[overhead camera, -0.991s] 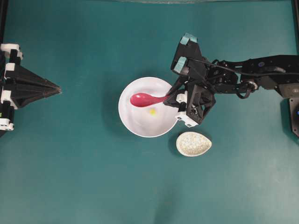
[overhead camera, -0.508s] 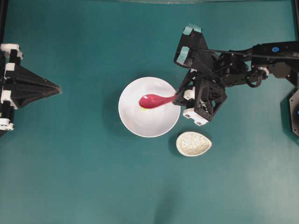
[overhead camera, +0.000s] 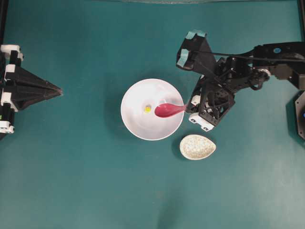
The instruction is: Scoop the yellow hexagonal prism block from the bowl with a spoon using the right arm.
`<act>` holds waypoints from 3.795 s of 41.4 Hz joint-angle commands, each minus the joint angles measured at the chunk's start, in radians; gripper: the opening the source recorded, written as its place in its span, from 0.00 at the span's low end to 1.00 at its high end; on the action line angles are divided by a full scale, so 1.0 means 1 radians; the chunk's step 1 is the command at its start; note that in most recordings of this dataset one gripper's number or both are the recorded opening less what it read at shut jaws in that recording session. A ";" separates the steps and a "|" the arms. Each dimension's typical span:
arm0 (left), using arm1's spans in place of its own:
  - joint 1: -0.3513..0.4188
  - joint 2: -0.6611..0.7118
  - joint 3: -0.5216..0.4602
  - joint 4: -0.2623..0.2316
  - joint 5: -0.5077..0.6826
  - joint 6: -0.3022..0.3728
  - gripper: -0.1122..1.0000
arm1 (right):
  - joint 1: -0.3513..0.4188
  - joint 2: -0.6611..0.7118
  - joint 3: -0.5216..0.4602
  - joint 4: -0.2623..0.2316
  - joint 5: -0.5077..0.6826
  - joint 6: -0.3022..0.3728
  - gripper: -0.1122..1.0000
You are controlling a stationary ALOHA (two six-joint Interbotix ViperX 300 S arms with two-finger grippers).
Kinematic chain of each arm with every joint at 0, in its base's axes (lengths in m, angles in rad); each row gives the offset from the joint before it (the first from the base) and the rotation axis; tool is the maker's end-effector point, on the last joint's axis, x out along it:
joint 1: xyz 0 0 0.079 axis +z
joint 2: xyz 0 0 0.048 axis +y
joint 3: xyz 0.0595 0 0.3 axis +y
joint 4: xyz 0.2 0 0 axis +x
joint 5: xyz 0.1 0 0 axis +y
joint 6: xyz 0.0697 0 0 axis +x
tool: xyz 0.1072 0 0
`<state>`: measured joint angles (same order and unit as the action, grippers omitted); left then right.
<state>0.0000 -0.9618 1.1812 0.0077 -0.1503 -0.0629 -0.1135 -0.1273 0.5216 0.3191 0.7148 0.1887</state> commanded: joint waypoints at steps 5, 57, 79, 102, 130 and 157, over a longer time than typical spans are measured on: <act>0.000 0.005 -0.018 0.003 -0.008 -0.002 0.11 | 0.000 0.032 -0.049 -0.002 0.012 0.000 0.30; 0.002 0.005 -0.018 0.003 -0.006 -0.002 0.11 | -0.011 0.176 -0.124 -0.072 -0.181 -0.011 0.30; 0.000 0.005 -0.018 0.003 -0.005 -0.002 0.11 | -0.014 0.121 -0.123 -0.072 -0.216 -0.006 0.30; 0.002 0.005 -0.018 0.003 -0.005 -0.002 0.11 | -0.015 -0.008 -0.129 -0.071 0.084 0.101 0.30; 0.002 0.005 -0.018 0.003 -0.005 -0.002 0.11 | -0.002 0.026 -0.160 -0.043 0.230 0.219 0.30; 0.000 0.005 -0.018 0.003 -0.005 -0.002 0.11 | 0.011 0.086 -0.166 -0.021 0.230 0.221 0.30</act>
<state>0.0000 -0.9618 1.1812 0.0077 -0.1503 -0.0629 -0.1043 -0.0307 0.3850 0.2930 0.9465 0.4096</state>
